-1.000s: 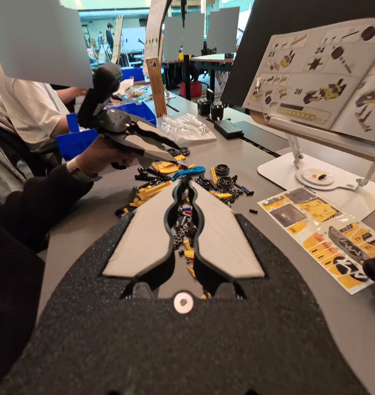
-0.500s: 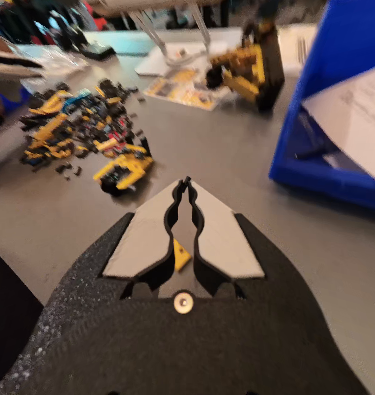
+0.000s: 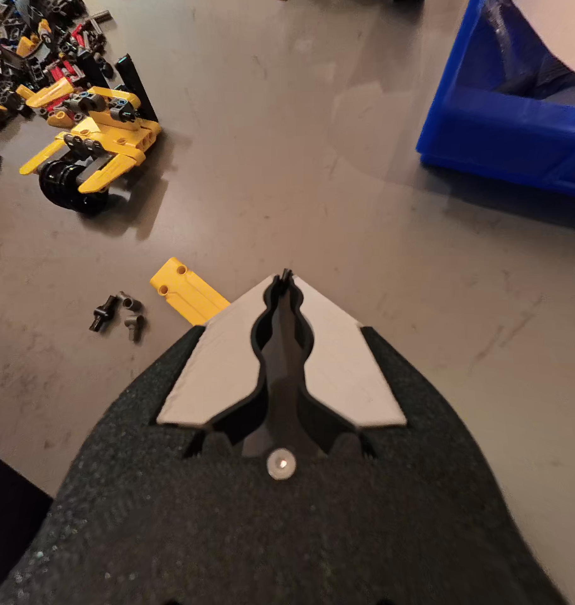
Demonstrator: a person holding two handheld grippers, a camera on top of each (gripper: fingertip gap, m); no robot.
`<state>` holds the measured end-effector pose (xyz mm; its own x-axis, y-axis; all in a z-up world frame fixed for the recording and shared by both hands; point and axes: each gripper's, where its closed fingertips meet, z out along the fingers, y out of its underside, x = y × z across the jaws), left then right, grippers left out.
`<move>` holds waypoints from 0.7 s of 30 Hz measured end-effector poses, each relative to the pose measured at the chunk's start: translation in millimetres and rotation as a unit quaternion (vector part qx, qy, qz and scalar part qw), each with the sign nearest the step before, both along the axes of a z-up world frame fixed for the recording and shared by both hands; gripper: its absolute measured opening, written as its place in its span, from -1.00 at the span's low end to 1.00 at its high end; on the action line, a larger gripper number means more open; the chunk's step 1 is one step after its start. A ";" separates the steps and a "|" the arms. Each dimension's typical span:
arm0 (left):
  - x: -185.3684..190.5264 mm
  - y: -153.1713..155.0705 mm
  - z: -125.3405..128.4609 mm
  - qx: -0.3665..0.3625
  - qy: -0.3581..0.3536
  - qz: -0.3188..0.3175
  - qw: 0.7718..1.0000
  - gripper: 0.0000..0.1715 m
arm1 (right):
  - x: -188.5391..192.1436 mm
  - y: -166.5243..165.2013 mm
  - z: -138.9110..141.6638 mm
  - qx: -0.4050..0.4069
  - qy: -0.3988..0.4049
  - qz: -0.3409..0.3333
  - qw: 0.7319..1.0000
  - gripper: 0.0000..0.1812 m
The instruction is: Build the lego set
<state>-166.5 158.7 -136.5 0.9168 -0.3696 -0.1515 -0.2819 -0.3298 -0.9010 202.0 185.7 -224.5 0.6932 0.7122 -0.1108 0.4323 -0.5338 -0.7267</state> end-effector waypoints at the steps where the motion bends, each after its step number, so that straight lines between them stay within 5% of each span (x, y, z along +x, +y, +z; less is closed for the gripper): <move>1: 1.8 0.0 -1.1 -0.002 0.002 -0.003 1.000 -0.50 | 0.0 -0.1 0.2 -0.003 0.005 0.001 1.000 -0.94; 21: 30.6 -2.3 -20.8 -0.029 0.029 -0.047 0.998 -0.49 | -2.8 -3.2 1.9 -0.015 0.023 0.014 1.000 -0.86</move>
